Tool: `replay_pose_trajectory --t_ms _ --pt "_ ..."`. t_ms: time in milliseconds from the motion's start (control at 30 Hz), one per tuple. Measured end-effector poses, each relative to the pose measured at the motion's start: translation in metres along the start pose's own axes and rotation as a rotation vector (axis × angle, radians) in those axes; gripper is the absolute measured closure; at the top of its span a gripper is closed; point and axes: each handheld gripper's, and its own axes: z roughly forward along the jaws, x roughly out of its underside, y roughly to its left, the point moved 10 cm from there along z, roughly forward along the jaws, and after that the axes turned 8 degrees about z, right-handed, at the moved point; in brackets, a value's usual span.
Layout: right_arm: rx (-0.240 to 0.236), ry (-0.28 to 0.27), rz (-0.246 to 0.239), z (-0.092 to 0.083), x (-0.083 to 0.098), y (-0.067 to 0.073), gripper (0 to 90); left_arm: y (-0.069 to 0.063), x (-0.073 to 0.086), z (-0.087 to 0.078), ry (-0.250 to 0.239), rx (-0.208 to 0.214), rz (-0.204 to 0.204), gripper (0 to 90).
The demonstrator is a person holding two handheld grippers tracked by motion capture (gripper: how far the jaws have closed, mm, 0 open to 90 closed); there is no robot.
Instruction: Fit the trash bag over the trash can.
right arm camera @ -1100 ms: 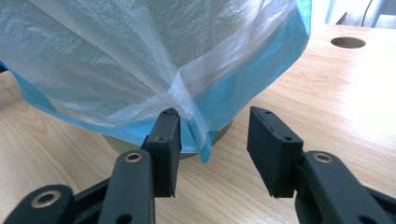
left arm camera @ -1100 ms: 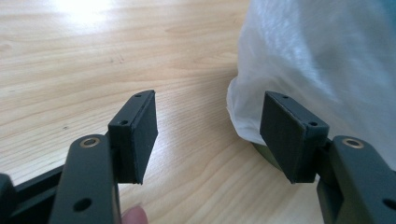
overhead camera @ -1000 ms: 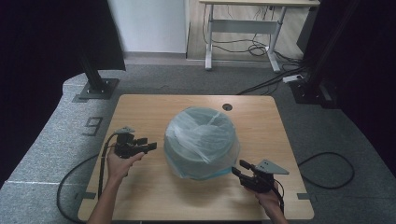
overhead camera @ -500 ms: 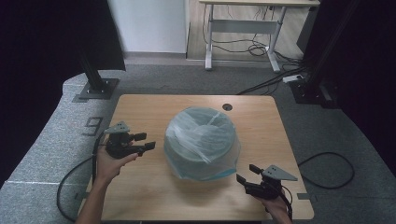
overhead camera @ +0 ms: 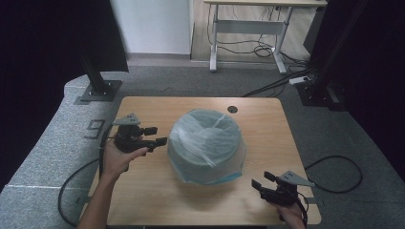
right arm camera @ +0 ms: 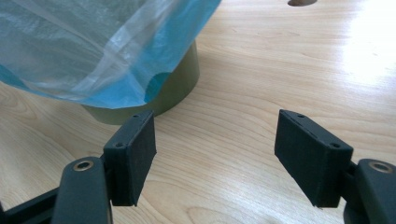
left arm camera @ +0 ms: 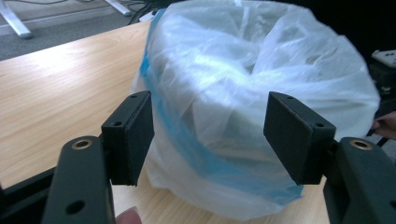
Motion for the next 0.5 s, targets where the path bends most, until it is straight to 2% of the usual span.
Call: replay_pose_trajectory --t_ms 100,333,500 --pt "0.004 0.001 0.005 -0.001 0.001 -0.003 29.0 -0.004 -0.007 0.004 -0.005 0.006 0.013 32.3" --pt "0.002 0.012 -0.004 0.000 0.003 -0.001 29.2 -0.017 -0.029 0.016 0.023 0.023 0.055 32.4" --pt "0.002 0.016 -0.006 0.000 0.004 -0.001 29.2 -0.019 -0.041 0.027 0.042 0.032 0.066 32.3"
